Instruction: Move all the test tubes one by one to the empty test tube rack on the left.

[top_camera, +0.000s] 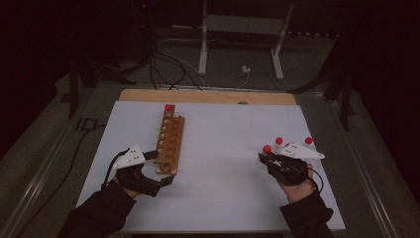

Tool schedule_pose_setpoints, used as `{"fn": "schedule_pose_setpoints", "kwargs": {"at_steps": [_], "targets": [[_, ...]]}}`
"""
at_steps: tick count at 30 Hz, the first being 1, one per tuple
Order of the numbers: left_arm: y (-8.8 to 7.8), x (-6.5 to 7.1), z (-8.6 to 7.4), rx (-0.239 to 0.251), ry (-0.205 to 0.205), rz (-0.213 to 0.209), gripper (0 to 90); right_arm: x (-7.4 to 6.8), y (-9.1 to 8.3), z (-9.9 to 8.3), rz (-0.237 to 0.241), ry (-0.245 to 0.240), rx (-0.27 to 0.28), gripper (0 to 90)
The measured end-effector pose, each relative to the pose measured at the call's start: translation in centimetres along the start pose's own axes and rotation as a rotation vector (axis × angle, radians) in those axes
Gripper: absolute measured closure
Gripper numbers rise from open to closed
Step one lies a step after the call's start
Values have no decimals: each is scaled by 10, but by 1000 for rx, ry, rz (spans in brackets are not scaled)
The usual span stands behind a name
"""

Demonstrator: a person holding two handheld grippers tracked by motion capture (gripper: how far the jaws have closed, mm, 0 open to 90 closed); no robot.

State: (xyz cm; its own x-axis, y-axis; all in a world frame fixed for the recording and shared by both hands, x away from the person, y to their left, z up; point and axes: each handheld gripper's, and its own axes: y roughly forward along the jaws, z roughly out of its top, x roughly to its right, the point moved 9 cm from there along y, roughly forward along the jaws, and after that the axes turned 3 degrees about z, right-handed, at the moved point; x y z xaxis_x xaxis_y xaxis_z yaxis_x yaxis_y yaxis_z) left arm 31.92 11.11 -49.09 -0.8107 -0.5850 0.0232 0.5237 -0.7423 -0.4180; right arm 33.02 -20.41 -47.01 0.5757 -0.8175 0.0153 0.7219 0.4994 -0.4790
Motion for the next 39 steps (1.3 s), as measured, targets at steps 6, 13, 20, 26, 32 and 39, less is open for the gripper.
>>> {"fn": "schedule_pose_setpoints", "kwargs": {"at_steps": [6,13,20,26,32,39], "targets": [[6,5,7,-9,18,-21,10,-17,11,-3,40,-26,-15,744],[14,12,15,-12,33,-56,10,-34,20,-5,81,-54,-28,744],[24,17,21,-22,41,-89,10,-45,23,-6,108,-68,-36,744],[32,25,29,-22,53,-122,10,-53,26,-9,127,-83,-46,744],[41,34,37,-25,76,-147,11,-60,29,-11,144,-95,-55,744],[50,46,50,-18,104,-177,16,-67,31,-13,166,-107,-62,744]]}}
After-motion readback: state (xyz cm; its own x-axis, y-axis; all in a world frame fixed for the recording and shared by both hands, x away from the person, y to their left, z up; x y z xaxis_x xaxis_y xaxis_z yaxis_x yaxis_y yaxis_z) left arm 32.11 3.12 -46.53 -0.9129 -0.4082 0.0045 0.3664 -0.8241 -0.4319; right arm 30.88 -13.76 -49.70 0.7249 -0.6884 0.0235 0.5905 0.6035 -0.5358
